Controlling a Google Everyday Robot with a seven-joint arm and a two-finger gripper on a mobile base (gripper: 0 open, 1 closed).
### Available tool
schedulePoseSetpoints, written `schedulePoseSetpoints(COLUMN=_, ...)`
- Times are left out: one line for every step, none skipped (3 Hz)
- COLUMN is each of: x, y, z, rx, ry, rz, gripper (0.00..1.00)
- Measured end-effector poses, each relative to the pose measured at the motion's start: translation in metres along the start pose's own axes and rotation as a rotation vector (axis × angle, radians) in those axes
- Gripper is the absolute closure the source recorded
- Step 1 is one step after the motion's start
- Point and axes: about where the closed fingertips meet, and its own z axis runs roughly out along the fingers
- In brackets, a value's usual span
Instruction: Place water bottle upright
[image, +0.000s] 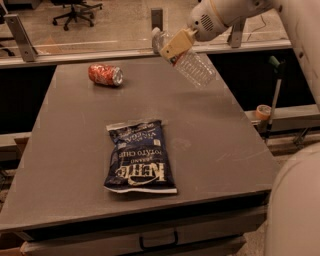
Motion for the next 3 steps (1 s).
schedulePoseSetpoints(x=-0.01, y=0.009, z=-0.012, rx=-0.154, ry=-0.224, rz=-0.106, gripper=1.0)
schedulePoseSetpoints(x=-0.003, y=0.013, z=-0.023, rx=-0.267, ry=-0.406, rz=-0.161, gripper=1.0)
schedulePoseSetpoints(x=0.022, y=0.01, z=-0.036, rx=-0.314, ry=-0.486, rz=-0.183, gripper=1.0)
